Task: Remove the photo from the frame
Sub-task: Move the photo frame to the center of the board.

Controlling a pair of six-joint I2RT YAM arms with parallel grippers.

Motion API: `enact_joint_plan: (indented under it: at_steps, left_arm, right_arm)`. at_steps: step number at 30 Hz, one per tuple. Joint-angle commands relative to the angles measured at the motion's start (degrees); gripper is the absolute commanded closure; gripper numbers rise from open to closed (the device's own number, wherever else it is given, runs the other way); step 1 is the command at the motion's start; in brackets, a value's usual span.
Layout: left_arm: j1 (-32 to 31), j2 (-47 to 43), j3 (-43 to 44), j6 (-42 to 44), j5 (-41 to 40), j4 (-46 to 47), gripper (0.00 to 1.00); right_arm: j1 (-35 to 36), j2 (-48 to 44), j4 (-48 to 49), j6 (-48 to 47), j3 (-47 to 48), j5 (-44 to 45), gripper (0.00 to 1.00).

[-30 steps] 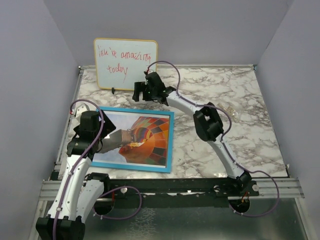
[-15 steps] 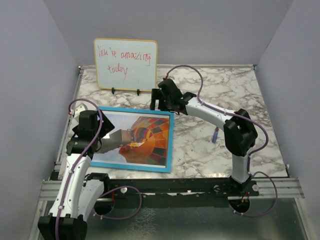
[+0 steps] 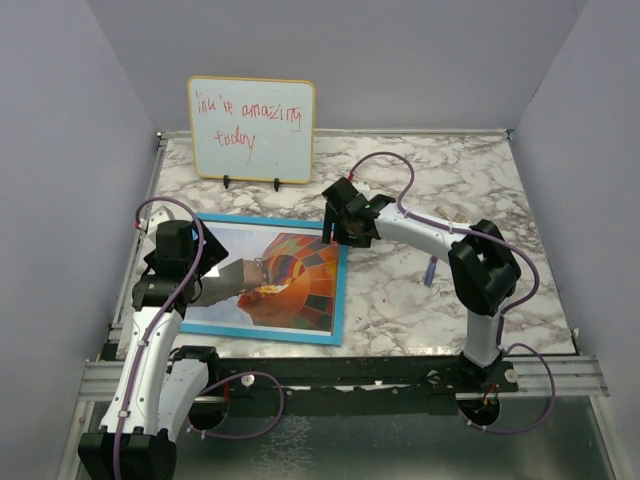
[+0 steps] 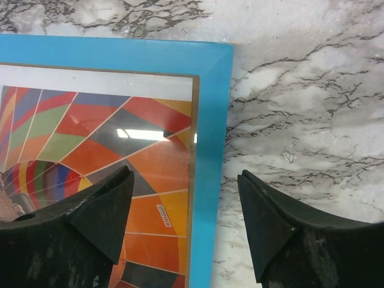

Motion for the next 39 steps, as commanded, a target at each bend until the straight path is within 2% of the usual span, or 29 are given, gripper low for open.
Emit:
enact_joint_plan:
  at_steps: [1,7,12,15,21,25,29,32,39]
  left_arm:
    - [0.44,-0.23,0.43,0.81,1.77,1.02,0.01]
    - [0.69,-0.19,0.38,0.86,2.02,1.21,0.01]
    - [0.79,-0.28,0.27,0.77,2.10,1.30,0.01]
    - [0.79,-0.33,0.27,0.77,2.12,1.30,0.01]
    - [0.88,-0.30,0.21,0.86,2.15,1.34,0.01]
    - [0.88,-0.29,0.17,0.86,2.21,1.37,0.01]
    - [0.88,-0.30,0.16,0.86,2.21,1.34,0.01]
    - [0.90,-0.27,0.17,0.86,2.21,1.38,0.01]
    - [0.97,-0.03,0.16,0.86,2.30,1.48,0.01]
  right_arm:
    - [0.37,1.87,-3.31,2.32,0.83,3.84,0.28]
    - [0.34,4.54,-5.04,3.10,2.06,4.66,0.31]
    - [0.33,6.50,-5.01,3.14,2.31,3.62,0.38]
    - [0.33,6.40,-4.78,3.07,1.91,3.81,0.39]
    - [0.33,6.46,-3.66,2.23,1.21,2.75,0.46]
    - [0.33,5.35,-1.82,2.03,-0.71,2.46,0.54]
    - [0.35,5.25,-2.68,2.35,-0.48,3.78,0.56]
    - [0.37,5.19,-2.87,2.60,-0.36,4.16,0.64]
    - [0.31,4.54,-2.39,2.76,-0.89,3.97,0.68]
